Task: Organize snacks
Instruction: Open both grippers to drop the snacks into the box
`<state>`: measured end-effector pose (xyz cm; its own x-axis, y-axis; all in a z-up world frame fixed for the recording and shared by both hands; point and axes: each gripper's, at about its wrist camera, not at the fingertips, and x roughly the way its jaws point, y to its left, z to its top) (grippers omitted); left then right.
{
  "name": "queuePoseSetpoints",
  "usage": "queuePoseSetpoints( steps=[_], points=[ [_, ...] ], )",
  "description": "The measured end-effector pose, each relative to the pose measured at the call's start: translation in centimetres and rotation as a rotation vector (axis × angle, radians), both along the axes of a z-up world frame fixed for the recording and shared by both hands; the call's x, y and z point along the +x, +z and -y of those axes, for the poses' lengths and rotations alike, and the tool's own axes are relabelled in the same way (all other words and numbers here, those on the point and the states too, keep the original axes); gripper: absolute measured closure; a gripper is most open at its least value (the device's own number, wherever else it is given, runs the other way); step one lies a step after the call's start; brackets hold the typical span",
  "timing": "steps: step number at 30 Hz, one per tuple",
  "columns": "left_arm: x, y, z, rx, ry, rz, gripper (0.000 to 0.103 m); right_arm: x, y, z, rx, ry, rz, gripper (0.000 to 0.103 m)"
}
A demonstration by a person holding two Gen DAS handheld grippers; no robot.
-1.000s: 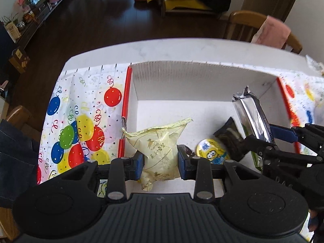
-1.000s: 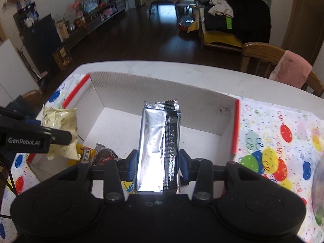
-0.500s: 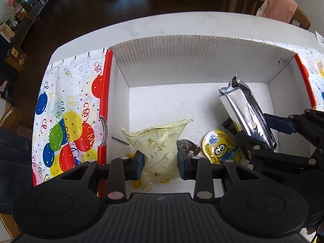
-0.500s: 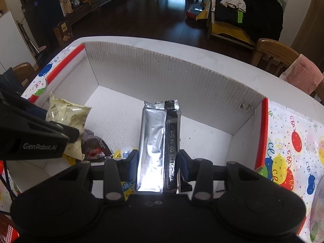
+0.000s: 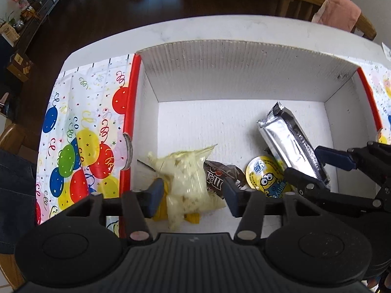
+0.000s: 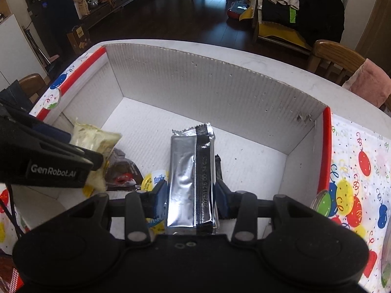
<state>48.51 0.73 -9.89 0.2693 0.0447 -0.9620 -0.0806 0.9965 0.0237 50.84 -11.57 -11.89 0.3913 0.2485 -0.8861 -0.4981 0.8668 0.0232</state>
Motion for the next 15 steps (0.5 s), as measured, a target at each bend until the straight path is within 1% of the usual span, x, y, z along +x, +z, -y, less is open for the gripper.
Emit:
queuePoseSetpoints(
  steps=[4, 8, 15],
  points=[
    [-0.7, 1.0, -0.1, -0.021, 0.005, 0.033, 0.05, -0.7, 0.7, 0.5, 0.015, -0.019, -0.002, 0.06],
    [-1.9, 2.2, -0.4, -0.045, 0.019, 0.075, 0.05, -1.7, 2.1, 1.2, 0.041, -0.022, 0.014, 0.058],
    [-4.8, 4.9, -0.6, -0.064, 0.006, 0.164, 0.05, -4.1, 5.1, 2.1, 0.108, -0.021, 0.04, 0.049]
  ],
)
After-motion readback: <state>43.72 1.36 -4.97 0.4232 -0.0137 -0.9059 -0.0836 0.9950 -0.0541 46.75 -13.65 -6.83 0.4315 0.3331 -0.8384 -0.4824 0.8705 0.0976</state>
